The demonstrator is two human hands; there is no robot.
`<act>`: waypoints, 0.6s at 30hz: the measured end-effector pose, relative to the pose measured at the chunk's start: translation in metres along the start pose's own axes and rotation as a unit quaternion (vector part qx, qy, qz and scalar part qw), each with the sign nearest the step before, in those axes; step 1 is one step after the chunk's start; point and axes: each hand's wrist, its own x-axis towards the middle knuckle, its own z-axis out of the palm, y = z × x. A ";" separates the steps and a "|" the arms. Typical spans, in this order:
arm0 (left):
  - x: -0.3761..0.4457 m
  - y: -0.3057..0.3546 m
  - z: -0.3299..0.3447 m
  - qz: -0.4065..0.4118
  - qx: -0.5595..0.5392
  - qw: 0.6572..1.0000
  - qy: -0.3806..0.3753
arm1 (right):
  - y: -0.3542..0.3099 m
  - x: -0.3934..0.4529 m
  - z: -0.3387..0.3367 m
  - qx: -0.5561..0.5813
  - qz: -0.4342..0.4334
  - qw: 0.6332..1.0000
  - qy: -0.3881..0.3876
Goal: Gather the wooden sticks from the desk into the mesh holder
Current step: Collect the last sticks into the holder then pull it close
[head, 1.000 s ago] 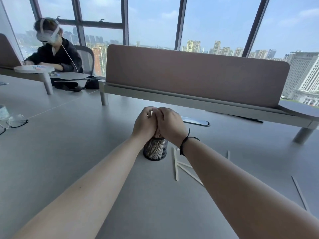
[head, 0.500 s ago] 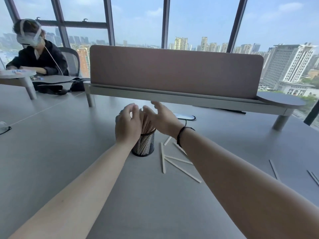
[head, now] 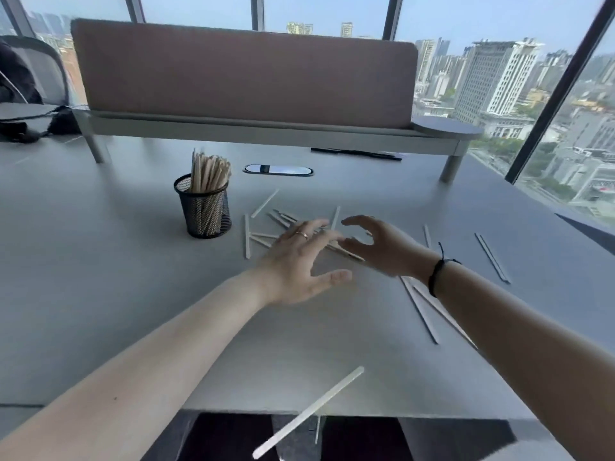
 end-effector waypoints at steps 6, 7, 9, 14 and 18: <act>-0.013 0.040 0.023 0.047 0.012 0.982 -0.182 | 0.044 -0.057 0.009 -0.024 0.018 0.999 0.022; -0.015 0.044 0.025 0.052 0.028 0.979 -0.197 | 0.049 -0.062 0.008 -0.040 0.013 0.999 0.031; -0.015 0.046 0.029 0.056 0.055 0.975 -0.207 | 0.055 -0.069 0.006 -0.060 0.008 0.997 0.051; -0.011 0.043 0.031 0.048 0.065 0.975 -0.208 | 0.058 -0.073 0.009 -0.063 0.009 0.995 0.077; -0.001 0.033 0.034 0.003 0.042 0.989 -0.139 | 0.055 -0.074 0.009 -0.076 0.003 0.991 0.113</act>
